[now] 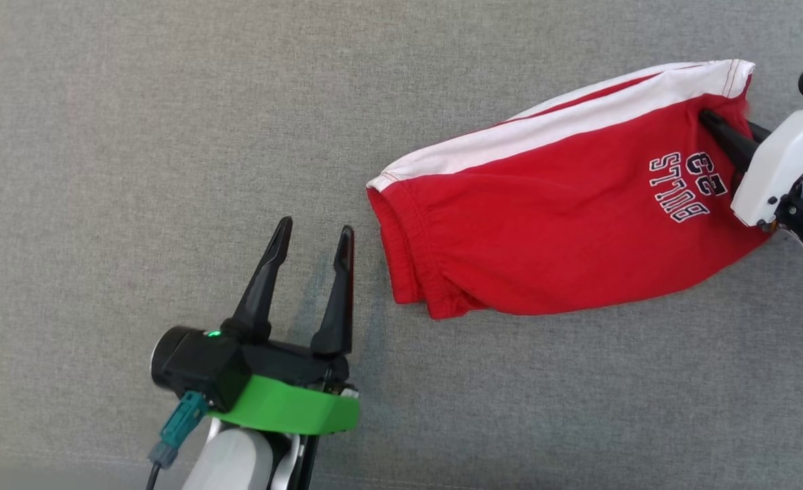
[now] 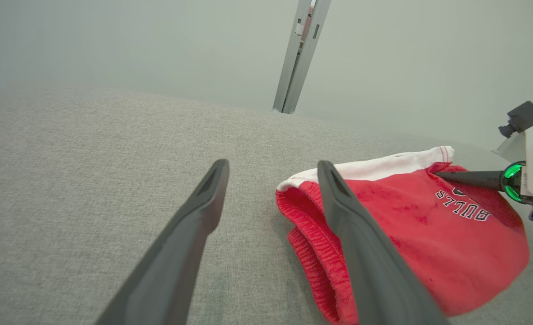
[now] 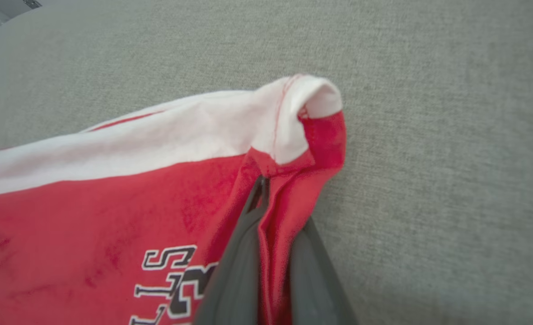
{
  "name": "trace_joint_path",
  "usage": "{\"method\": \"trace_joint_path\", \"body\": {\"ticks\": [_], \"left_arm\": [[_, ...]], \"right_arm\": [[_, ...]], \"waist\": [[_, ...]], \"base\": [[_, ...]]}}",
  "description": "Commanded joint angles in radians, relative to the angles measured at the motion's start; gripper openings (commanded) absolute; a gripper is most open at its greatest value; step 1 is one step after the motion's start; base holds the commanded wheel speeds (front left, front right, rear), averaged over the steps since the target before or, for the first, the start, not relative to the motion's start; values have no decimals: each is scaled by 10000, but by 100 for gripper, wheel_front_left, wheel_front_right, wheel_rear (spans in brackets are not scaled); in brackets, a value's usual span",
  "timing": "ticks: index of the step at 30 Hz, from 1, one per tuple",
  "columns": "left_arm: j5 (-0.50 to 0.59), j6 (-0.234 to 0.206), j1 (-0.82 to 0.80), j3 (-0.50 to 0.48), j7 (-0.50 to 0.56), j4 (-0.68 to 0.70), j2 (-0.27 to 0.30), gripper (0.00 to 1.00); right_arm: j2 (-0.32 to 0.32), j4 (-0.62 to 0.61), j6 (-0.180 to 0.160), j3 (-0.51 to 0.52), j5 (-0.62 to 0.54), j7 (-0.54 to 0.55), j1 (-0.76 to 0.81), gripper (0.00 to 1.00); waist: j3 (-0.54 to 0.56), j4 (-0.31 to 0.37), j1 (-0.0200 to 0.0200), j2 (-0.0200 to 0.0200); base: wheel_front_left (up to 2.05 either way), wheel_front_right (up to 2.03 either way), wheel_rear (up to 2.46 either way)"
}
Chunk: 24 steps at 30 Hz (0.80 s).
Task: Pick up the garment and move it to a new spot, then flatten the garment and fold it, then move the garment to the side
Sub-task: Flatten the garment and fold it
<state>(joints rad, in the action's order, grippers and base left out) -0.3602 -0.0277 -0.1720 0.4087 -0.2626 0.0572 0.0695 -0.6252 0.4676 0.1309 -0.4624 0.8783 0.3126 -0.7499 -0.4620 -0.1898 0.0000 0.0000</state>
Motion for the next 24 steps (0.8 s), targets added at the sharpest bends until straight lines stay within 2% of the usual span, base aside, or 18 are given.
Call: {"method": "trace_joint_path", "body": {"ticks": [1, 4, 9, 16, 21, 24], "left_arm": [[155, 131, 285, -204, -23, -91, -74, 100], [350, 360, 666, -638, -24, -138, -136, 100], [402, 587, 1344, -1343, -25, -48, -181, 100], [200, 657, 1844, -1563, -25, -54, -184, 100], [-46, 564, 2056, -1417, -25, -131, -185, 100], [-175, 541, 2091, -1283, -26, -196, -184, 100]], "right_arm": [[50, 159, -7, 203, 244, -159, 267, 0], [46, 284, -10, 716, 720, -451, 526, 0], [-320, 571, -10, 1680, 1362, -678, 1100, 0], [-1057, 947, -9, 2992, 1712, -834, 1940, 0], [-1182, 87, -7, 3320, 1673, -299, 2192, 0], [-953, -850, -4, 3303, 1609, 354, 2118, 0]], "waist": [[241, 114, 0, 0], [540, 366, 0, 0], [972, 745, 0, 0], [1398, 870, 0, 0], [1692, 903, 0, 0], [1846, 889, 0, 0]], "base": [[0, 0, 0], [0, 0, 0], [0, 0, 0], [0, 0, 0], [0, 0, 0], [0, 0, 0]]}}
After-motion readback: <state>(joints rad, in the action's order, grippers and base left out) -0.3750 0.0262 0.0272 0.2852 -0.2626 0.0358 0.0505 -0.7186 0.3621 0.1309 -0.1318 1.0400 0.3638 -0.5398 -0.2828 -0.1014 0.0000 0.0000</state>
